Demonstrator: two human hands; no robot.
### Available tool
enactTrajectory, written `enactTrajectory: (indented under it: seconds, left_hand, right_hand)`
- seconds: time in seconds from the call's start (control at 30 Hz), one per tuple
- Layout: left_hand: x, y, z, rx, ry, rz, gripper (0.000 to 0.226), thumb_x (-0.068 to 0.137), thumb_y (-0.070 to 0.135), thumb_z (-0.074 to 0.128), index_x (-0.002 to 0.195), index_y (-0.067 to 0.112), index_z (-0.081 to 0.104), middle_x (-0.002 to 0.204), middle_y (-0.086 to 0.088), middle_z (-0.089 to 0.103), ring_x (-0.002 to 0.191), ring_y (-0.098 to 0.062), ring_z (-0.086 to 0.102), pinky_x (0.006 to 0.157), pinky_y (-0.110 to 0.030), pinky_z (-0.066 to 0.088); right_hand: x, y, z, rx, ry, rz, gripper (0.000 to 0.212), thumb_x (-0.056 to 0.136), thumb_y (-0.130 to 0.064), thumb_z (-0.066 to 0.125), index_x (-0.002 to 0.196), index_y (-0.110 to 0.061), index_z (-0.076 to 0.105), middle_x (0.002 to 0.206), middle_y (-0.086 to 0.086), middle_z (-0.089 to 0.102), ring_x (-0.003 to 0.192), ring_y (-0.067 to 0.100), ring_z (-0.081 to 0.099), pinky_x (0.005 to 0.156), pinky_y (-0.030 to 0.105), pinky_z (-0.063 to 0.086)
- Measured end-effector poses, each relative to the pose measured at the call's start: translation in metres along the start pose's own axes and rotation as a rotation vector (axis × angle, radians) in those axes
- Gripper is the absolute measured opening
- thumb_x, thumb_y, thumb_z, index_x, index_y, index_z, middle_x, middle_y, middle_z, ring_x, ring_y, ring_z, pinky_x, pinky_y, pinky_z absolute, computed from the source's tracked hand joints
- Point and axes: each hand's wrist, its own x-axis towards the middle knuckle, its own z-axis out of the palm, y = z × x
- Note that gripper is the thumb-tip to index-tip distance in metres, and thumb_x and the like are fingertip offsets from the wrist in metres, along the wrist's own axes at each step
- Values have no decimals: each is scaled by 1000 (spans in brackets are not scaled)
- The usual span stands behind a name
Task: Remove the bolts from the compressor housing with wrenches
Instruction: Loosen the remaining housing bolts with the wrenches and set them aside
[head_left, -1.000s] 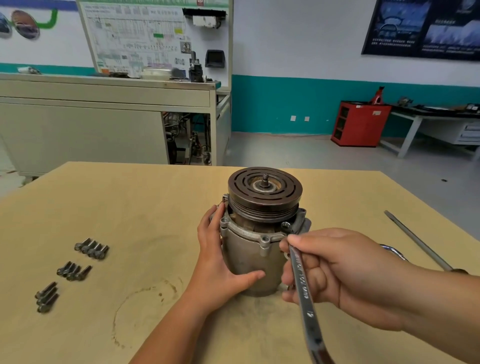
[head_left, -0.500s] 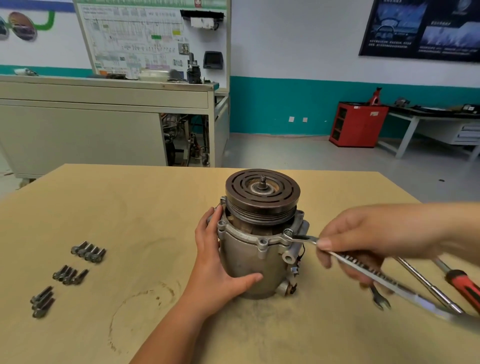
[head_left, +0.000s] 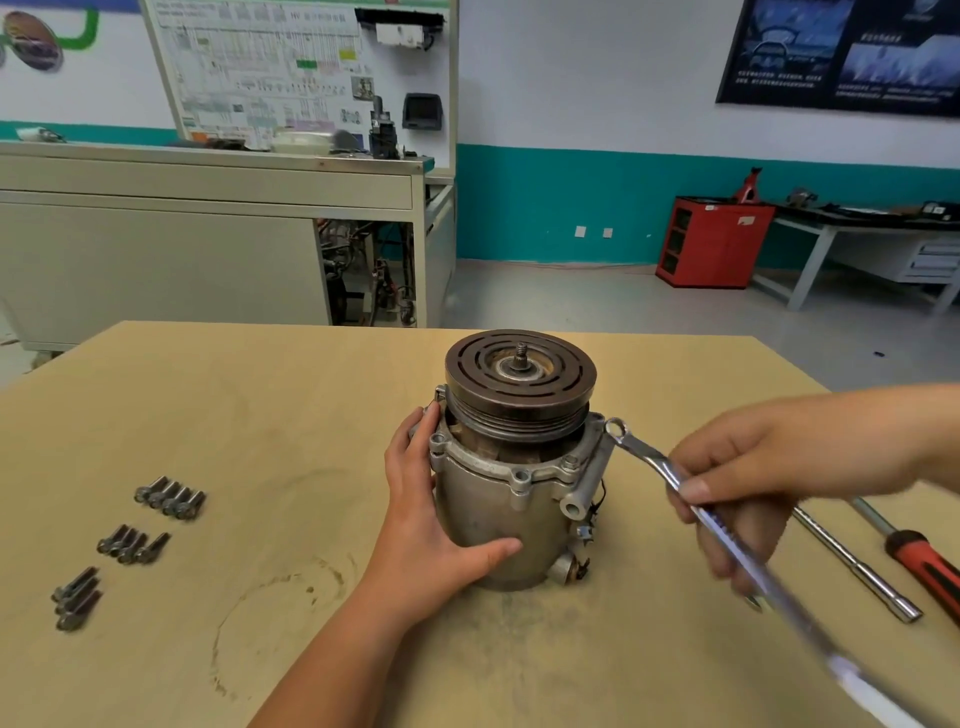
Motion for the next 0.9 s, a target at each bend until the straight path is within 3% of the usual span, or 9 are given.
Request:
enactTrajectory:
  seconds: [0.1,0.17,0.37,0.63,0.9]
  left_hand:
    - [0,0,0,0,6,2,116,49,56,80,137,62,4,151,21,4,143,-11,22,115,-40,31]
    - [0,-1,1,2,12,9,118,50,56,81,139,60,5,152,18,6,143,-14,23,114,-44,32]
    - [1,-5,3,-24,27,2,122,49,50,86,143,53,8,151,17,9,143,-16,25,113,-46,33]
    - [1,-2,2,-3,21,10,118,50,56,81,144,47,10,152,12,7,143,-18,24,113,-47,33]
    - [1,2,0,-2,4,-10,116,49,57,79,139,58,6,152,15,6,143,-13,22,114,-44,31]
  right_hand:
    - [9,-3,49,446,50,-142,42,76,-39,64,91,-4,47,82,14,74,65,20,72,61,27,57]
    - [14,-12,75,676,104,-223,34,72,-30,60,89,-3,50,78,18,73,54,20,69,52,26,56]
    - [21,-32,91,879,194,-314,22,69,-23,55,77,-3,58,65,18,69,40,18,63,39,24,52]
    - [24,-30,84,757,199,-247,26,74,-28,50,85,-5,48,51,16,62,31,15,56,34,24,49]
    - [20,-25,37,253,-8,-56,28,80,-40,47,79,-12,48,49,6,62,36,10,57,41,20,50]
